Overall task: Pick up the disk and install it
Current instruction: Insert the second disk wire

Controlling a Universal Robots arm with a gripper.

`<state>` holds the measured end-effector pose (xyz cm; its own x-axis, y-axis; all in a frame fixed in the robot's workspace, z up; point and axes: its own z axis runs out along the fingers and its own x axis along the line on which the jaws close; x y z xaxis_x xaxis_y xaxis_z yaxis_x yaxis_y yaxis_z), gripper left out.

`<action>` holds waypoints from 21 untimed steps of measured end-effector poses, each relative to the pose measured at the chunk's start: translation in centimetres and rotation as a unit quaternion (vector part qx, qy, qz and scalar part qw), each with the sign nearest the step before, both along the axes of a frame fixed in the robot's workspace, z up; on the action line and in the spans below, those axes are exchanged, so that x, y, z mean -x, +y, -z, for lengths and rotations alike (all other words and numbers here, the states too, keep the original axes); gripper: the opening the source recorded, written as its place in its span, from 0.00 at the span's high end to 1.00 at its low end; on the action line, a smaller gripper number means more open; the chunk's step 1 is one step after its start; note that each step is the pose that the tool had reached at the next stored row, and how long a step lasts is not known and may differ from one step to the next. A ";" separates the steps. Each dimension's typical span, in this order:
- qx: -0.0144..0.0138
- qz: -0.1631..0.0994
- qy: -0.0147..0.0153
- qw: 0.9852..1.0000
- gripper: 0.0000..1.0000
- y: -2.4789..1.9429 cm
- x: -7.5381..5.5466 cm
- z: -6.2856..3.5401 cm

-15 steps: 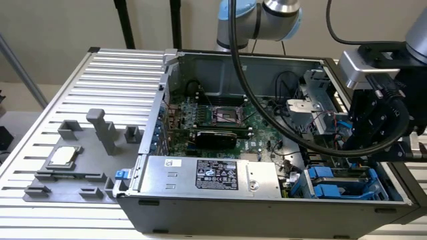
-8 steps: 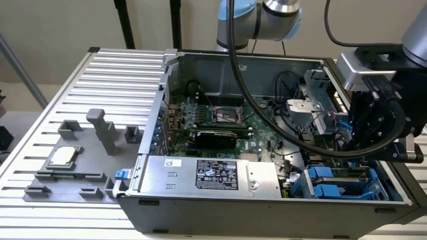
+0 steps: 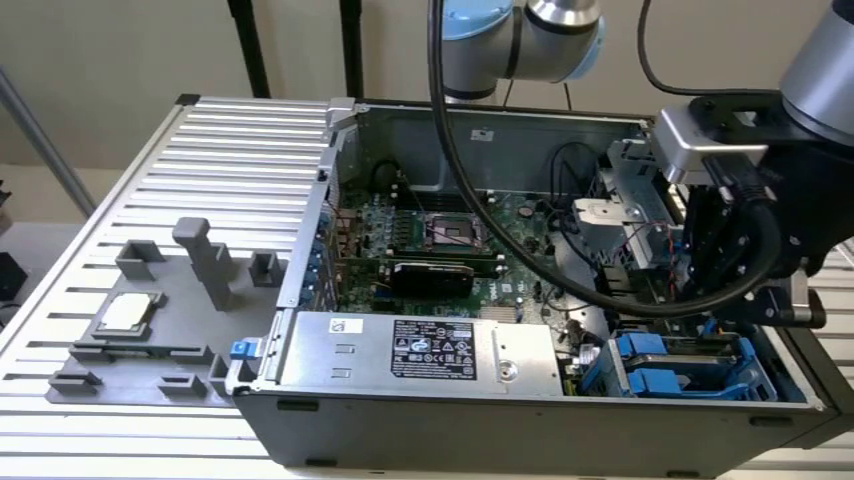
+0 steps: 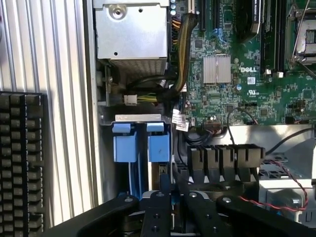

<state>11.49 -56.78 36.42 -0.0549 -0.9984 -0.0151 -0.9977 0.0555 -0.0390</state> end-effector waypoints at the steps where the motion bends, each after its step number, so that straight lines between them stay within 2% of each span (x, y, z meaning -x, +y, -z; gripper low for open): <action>1: 0.000 0.000 -0.002 1.000 1.00 0.00 0.1 0.11; 3: 0.001 0.000 -0.009 1.000 1.00 0.01 0.2 0.33; 6: 0.001 0.000 -0.015 1.000 1.00 0.00 0.3 0.71; 8: 0.001 0.000 -0.018 1.000 1.00 0.00 0.3 1.00; 13: 0.002 0.000 -0.020 1.000 1.00 0.01 0.3 1.61; 21: 0.003 0.000 -0.021 1.000 1.00 0.00 0.1 1.81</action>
